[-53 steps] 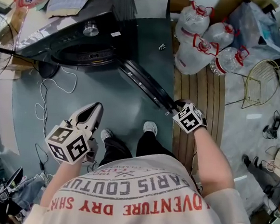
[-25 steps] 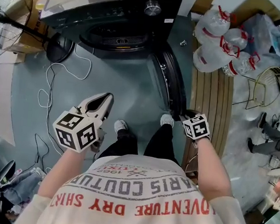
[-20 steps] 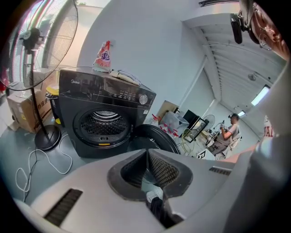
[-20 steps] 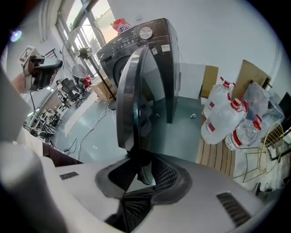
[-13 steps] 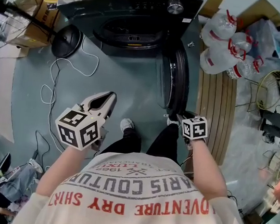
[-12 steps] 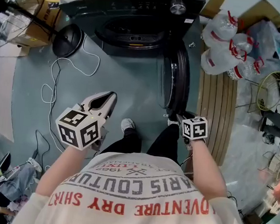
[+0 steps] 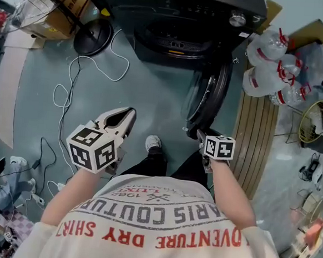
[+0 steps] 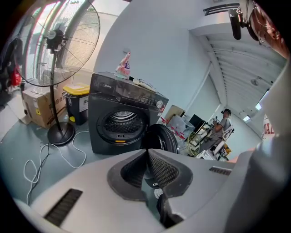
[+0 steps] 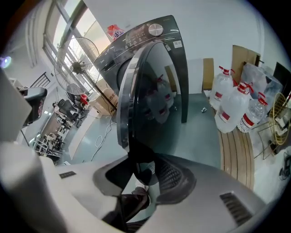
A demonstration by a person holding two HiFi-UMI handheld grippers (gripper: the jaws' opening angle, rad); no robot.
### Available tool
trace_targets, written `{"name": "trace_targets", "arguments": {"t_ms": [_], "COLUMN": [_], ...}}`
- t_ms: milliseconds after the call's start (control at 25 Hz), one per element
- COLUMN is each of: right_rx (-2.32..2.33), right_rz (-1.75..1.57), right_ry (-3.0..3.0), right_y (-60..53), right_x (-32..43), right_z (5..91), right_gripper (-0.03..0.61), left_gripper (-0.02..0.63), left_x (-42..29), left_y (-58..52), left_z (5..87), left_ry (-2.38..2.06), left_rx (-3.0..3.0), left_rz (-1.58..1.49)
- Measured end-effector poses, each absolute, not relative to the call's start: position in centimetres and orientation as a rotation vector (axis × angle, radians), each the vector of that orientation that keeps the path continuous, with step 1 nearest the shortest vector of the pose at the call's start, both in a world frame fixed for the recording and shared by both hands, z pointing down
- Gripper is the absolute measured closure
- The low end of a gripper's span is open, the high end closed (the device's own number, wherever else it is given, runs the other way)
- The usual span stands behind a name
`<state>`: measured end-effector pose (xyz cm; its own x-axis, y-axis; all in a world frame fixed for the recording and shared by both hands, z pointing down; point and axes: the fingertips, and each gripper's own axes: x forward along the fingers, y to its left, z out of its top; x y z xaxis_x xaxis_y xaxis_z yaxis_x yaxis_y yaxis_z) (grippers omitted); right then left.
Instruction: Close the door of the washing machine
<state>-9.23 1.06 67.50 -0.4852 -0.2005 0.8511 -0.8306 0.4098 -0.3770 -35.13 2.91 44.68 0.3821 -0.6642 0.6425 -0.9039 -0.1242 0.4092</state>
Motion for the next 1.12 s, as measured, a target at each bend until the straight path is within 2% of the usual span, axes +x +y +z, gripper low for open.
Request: {"name": "trace_targets", "arguments": {"t_ms": [800, 1120], "right_rx": [0.836, 0.808], "right_rz": [1.212, 1.282], "right_ry": [-1.863, -1.875], "right_y": [-0.3, -1.9], "right_x": [-22.7, -27.3], "right_z": [67.5, 67.5], "right_gripper": [0.383, 0.37], "left_gripper": [0.575, 0.575], "left_x": [-46.7, -49.2], "left_y": [8.4, 9.0], "left_z": [44.4, 45.3], "left_ry": [-1.567, -1.611], "left_rx": [1.693, 1.61], "left_rz": [0.278, 0.251]}}
